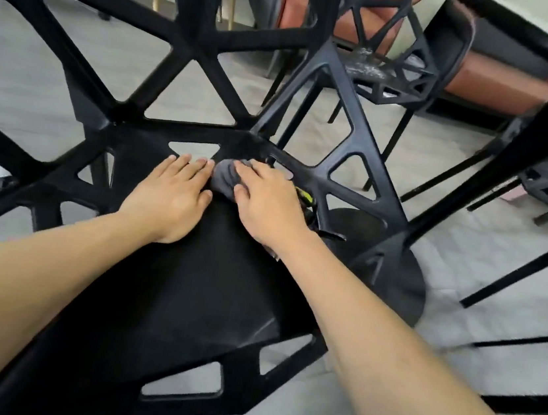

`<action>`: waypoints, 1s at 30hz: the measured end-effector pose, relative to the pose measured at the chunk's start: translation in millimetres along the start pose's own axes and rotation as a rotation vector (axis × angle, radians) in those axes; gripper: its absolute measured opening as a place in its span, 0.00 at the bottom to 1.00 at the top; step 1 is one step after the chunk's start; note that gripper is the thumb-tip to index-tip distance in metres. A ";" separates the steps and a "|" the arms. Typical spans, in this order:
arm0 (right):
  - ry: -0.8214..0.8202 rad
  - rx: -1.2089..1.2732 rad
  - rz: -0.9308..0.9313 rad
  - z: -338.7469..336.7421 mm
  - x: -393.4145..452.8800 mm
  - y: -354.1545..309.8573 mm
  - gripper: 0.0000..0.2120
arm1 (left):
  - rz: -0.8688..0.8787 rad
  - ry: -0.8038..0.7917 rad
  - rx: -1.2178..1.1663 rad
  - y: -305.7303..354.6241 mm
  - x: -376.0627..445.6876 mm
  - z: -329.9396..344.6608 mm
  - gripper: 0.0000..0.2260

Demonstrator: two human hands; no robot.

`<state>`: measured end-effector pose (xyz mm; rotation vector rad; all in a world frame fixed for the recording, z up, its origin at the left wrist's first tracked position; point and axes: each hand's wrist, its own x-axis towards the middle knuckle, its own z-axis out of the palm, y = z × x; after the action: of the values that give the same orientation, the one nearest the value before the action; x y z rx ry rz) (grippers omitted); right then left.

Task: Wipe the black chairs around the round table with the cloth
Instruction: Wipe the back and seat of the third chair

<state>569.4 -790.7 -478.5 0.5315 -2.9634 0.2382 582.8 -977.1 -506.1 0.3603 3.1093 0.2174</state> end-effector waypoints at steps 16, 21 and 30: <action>0.211 0.105 0.130 -43.4 -157.4 42.0 0.18 | 0.040 -0.034 -0.078 75.3 3.2 -12.1 0.23; 0.082 0.100 -0.131 -54.3 -150.7 61.2 0.18 | 0.032 0.057 -0.190 77.5 -3.7 5.2 0.23; 0.132 0.086 -0.004 -41.1 -136.2 58.0 0.18 | -0.077 0.117 -0.398 84.5 -4.3 2.1 0.25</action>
<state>679.4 -684.3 -465.9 0.5108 -2.8341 0.3865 606.2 -896.3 -496.6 0.2242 3.0750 0.8655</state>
